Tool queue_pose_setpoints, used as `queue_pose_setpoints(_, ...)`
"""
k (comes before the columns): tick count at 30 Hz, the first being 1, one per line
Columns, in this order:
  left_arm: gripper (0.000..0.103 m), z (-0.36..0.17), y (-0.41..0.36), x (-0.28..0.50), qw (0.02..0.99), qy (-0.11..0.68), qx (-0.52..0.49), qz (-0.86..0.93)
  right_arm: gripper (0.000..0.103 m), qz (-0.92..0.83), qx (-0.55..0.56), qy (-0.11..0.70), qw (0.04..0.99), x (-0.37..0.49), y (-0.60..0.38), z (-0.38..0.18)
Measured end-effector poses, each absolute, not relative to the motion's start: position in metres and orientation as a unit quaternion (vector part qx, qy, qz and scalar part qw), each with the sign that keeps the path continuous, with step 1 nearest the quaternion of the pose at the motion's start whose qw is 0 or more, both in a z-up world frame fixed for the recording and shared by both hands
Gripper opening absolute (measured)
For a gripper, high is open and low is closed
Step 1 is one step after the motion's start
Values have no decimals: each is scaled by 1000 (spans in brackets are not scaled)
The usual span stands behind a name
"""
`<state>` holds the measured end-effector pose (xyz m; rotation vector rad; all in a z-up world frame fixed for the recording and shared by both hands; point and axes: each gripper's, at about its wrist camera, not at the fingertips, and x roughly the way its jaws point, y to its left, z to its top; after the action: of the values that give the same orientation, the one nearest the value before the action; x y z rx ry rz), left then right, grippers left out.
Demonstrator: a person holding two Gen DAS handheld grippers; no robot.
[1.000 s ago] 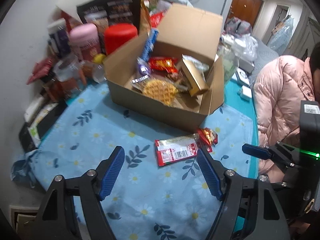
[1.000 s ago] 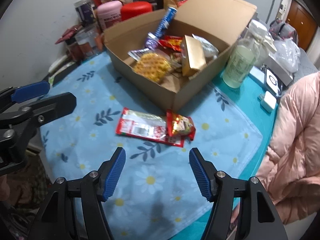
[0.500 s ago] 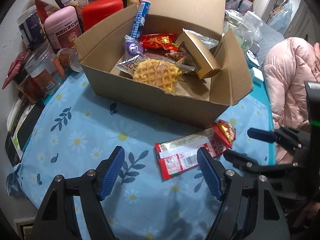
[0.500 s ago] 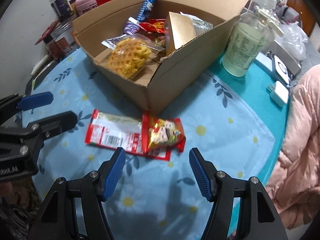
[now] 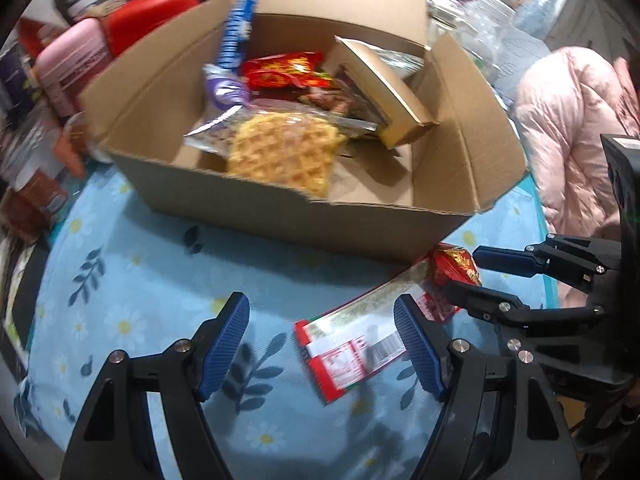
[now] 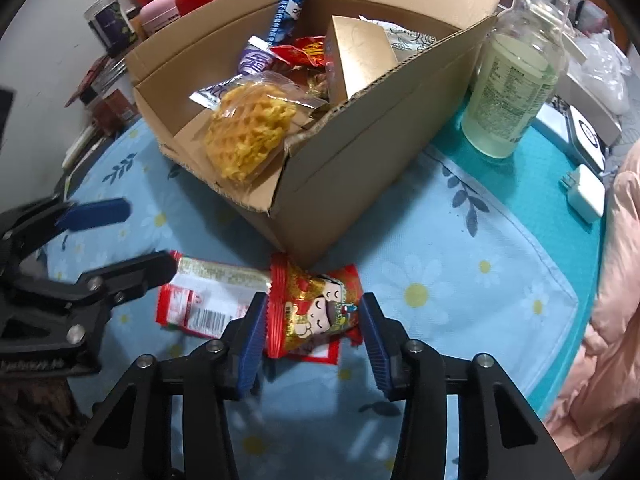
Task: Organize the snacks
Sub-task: 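Grasp the red-and-white strip packet with the left tool while the right tool grasps the small red candy packet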
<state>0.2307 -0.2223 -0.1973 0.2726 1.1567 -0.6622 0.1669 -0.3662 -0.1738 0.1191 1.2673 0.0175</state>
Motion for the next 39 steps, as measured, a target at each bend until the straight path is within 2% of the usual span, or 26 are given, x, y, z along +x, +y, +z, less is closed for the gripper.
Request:
queue_pose_setpoints(7,75,-210,-247,226,750,529,149,-369,36,13,60,609,791,149,-373,-176)
queue_pose_setpoints(17,75,-237,-266,219,688,565,171,-422,36,4,69,635,770,140,-380,-177)
queue_pose_setpoints(22,75,-239,-267,206,689,554,200,-423,56,2,70,632,772,141,-378,-171)
queue_pose_setpoints(25,75,-241,-269,198,700,544,214,-411,57,-1,67,634,771,141,-381,-169)
queue_pose_setpoints(29,64,-242,-270,191,717,535,223,-388,57,-6,78,633,770,140,-385,-164)
queue_pose_setpoints(35,53,-239,-249,196,726,577,167,-334,57,-20,121,628,768,143,-396,-154)
queue_pose_setpoints(39,53,-238,-230,197,743,586,143,-290,57,-33,163,619,768,149,-403,-154)
